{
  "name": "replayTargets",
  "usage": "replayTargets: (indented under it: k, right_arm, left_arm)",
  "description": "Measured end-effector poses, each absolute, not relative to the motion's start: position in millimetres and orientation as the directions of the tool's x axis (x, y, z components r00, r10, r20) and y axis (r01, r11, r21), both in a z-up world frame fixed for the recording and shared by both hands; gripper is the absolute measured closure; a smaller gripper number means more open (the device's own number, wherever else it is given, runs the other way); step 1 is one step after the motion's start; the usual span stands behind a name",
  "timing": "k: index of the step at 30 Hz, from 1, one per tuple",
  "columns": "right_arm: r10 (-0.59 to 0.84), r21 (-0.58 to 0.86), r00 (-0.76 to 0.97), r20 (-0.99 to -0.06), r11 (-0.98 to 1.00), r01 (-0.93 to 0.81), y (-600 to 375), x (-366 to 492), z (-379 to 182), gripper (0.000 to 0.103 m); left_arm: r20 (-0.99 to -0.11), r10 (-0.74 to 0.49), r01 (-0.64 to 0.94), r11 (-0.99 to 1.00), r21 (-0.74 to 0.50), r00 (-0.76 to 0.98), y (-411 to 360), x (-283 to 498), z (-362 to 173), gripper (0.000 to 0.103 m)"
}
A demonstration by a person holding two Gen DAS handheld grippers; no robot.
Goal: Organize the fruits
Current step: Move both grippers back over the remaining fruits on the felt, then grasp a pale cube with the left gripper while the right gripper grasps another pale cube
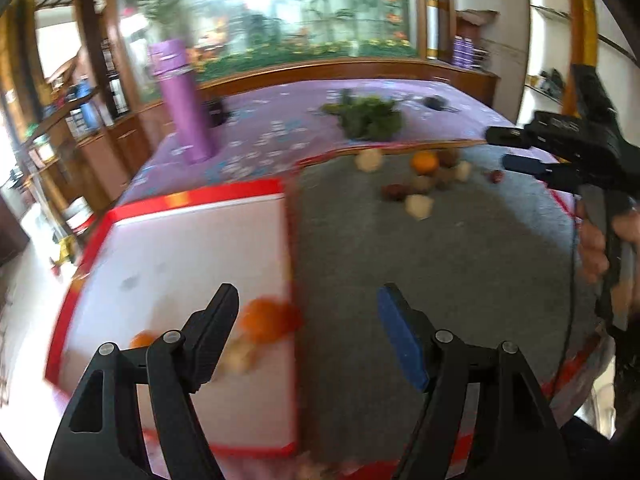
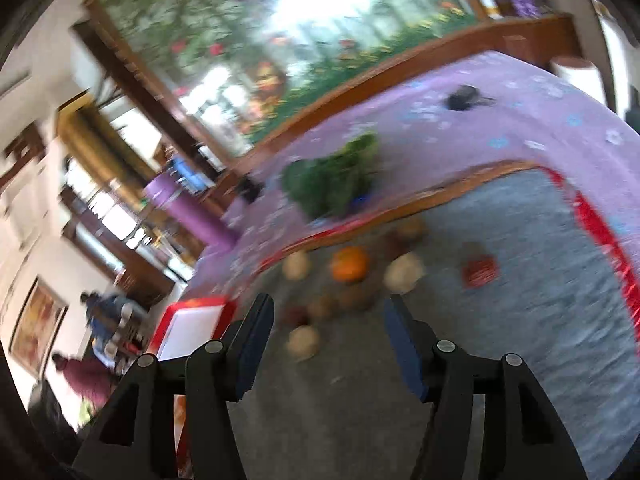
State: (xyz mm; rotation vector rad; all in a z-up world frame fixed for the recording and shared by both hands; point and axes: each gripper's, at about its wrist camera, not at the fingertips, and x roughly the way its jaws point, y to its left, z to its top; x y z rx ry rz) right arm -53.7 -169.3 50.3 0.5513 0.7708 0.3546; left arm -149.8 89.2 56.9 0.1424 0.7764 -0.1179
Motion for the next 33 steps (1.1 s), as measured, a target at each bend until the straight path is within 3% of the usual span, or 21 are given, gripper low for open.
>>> replayTargets:
  k: [6, 11, 23, 26, 30, 33]
  right_arm:
    - [0.498, 0.629, 0.588, -0.637, 0.777, 0.023, -181.6, -4.2, 24.2, 0.043]
    - [0.51, 0.659, 0.569, -0.645, 0.748, 0.075, -189.8, 14.6, -3.0, 0.046]
    - [0.386, 0.475, 0.61, -0.692, 0.88, -0.019, -166.4, 19.5, 0.2, 0.053]
    - [0.323, 0.394, 0.621, -0.715, 0.919, -0.024, -160.6, 17.5, 1.8, 0.068]
    - [0.277, 0.32, 0.631, -0.724, 0.946, -0.048, -151.9, 14.2, 3.5, 0.069]
    - [0.267, 0.29, 0.632, -0.728, 0.955, -0.069, -146.3, 12.4, 4.2, 0.072]
  left_arm:
    - [-0.745, -0.107, 0.223, 0.973, 0.057, 0.659, 52.8, -102.4, 46.7, 0.031]
    - [-0.771, -0.142, 0.252, 0.967, 0.024, 0.62, 36.3, -78.5, 35.0, 0.031]
    - [-0.787, -0.219, 0.307, 0.951, -0.04, 0.577, 4.2, -51.6, 22.5, 0.032]
    - [-0.792, -0.219, 0.301, 0.952, -0.046, 0.57, 1.0, -46.1, 19.6, 0.043]
    - [-0.812, -0.228, 0.302, 0.951, -0.067, 0.537, -1.6, -36.4, 10.3, 0.061]
    - [-0.809, -0.217, 0.309, 0.95, -0.046, 0.546, -7.5, -36.5, 10.0, 0.061]
